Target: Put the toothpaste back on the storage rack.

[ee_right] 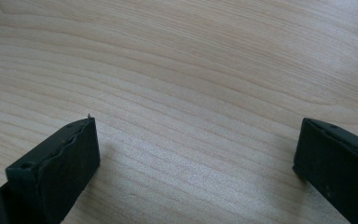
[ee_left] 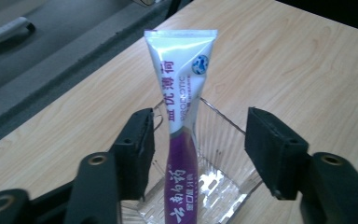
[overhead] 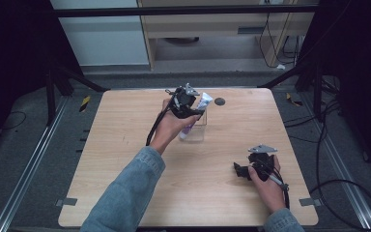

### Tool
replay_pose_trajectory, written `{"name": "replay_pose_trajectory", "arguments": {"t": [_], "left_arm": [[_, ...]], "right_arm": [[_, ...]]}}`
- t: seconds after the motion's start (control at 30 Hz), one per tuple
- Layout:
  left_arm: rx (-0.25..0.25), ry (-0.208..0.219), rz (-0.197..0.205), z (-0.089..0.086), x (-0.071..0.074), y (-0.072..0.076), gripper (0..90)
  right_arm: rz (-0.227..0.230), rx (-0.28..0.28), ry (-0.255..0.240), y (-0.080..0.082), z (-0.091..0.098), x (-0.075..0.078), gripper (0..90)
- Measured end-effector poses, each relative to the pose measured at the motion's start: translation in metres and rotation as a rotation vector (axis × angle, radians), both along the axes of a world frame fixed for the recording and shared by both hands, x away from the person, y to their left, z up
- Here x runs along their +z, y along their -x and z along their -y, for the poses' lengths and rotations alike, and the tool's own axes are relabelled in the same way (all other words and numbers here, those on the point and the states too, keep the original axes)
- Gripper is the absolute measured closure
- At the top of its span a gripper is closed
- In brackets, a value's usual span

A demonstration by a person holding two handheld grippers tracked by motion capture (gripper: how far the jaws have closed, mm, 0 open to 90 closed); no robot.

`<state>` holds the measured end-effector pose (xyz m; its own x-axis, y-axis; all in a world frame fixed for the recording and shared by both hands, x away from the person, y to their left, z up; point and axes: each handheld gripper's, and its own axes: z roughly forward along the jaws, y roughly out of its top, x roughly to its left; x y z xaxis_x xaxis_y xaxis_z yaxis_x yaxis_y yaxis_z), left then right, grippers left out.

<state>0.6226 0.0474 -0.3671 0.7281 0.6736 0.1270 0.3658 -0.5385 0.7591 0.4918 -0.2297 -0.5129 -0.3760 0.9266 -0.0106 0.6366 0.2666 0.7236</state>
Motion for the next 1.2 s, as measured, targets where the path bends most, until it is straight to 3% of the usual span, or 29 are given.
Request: {"name": "replay_pose_trajectory", "arguments": {"t": [0.2,0.4,0.57,0.9,1.2], "left_arm": [[-0.013,-0.016,0.040,-0.001,0.001,0.007,25.6],[-0.071,0.024,0.019,-0.008,0.002,0.010,16.3],[-0.070,0.049,0.018,-0.013,0.003,0.015,5.6],[-0.073,0.077,0.051,-0.040,0.009,0.028,4.7],[-0.031,0.094,0.080,-0.069,0.016,0.041,4.8]], "right_arm": [[-0.005,0.001,-0.007,0.000,0.000,0.000,0.3],[-0.004,0.002,-0.007,-0.001,0.000,0.000,0.4],[-0.004,0.001,-0.007,0.000,-0.001,0.000,0.3],[-0.005,0.001,-0.007,0.000,-0.001,0.000,0.3],[-0.004,-0.009,-0.008,0.000,-0.001,0.000,0.4]]}}
